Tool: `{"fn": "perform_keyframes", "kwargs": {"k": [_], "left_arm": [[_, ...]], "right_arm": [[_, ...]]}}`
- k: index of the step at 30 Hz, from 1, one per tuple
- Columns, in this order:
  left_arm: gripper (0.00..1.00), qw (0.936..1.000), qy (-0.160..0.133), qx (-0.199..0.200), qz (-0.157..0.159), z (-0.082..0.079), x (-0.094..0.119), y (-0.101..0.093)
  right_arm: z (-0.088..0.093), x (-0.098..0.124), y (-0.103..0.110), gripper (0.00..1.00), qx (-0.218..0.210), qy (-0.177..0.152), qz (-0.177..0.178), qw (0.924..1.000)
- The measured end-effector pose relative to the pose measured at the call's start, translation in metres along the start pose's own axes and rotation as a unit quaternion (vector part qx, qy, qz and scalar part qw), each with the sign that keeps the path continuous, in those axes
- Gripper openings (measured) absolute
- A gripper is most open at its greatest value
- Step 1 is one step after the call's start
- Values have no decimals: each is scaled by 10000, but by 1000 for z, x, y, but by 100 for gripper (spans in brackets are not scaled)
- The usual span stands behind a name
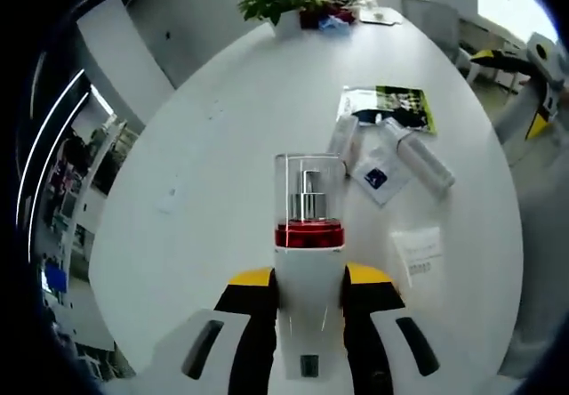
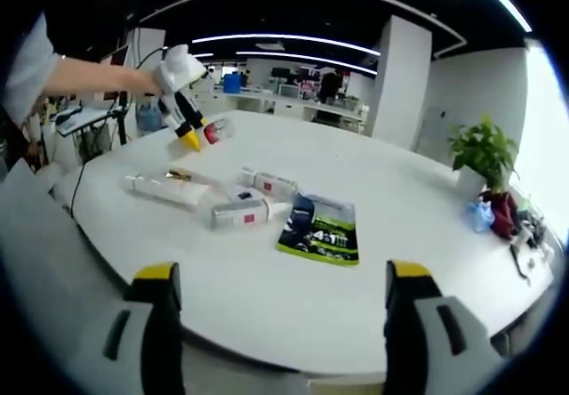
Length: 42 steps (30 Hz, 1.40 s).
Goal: Arrange the skincare products in the storage area until every visible bottle or jar stands upright without overlapping.
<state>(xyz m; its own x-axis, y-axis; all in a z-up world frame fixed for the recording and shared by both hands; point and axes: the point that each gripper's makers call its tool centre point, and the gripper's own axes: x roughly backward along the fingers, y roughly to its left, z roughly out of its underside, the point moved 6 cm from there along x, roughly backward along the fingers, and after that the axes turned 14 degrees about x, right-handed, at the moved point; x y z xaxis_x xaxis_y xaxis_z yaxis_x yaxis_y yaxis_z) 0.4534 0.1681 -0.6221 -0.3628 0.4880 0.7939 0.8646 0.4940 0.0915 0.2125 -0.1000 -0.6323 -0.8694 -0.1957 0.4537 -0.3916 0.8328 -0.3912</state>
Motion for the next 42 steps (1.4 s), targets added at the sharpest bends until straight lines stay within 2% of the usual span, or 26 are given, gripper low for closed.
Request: {"fn": "perform_keyframes", "kwargs": {"k": [11, 20, 31, 35, 38, 42], "left_arm": [[23, 9972, -692, 248, 150, -26, 19, -23], [24, 9888, -1265, 578, 550, -46, 31, -54], [24, 9805, -1681, 635, 791, -53, 37, -89], [24, 9766, -1829, 724, 876, -53, 39, -99], [24, 9712, -1967, 892, 1004, -54, 39, -106], [24, 9686, -2038, 925, 1087, -55, 38, -116]], "right_arm": [[-1, 1, 0, 96, 10, -37, 7, 10000], [-3, 2, 0, 96, 19, -97, 26, 9999], [-6, 4, 2, 97, -54, -152, -95, 9998], [-10, 7, -5, 96, -444, -374, -90, 9983], [-9, 6, -11, 96, -512, -255, -141, 9983], [-21, 5, -16, 95, -502, -416, -212, 9976]]}}
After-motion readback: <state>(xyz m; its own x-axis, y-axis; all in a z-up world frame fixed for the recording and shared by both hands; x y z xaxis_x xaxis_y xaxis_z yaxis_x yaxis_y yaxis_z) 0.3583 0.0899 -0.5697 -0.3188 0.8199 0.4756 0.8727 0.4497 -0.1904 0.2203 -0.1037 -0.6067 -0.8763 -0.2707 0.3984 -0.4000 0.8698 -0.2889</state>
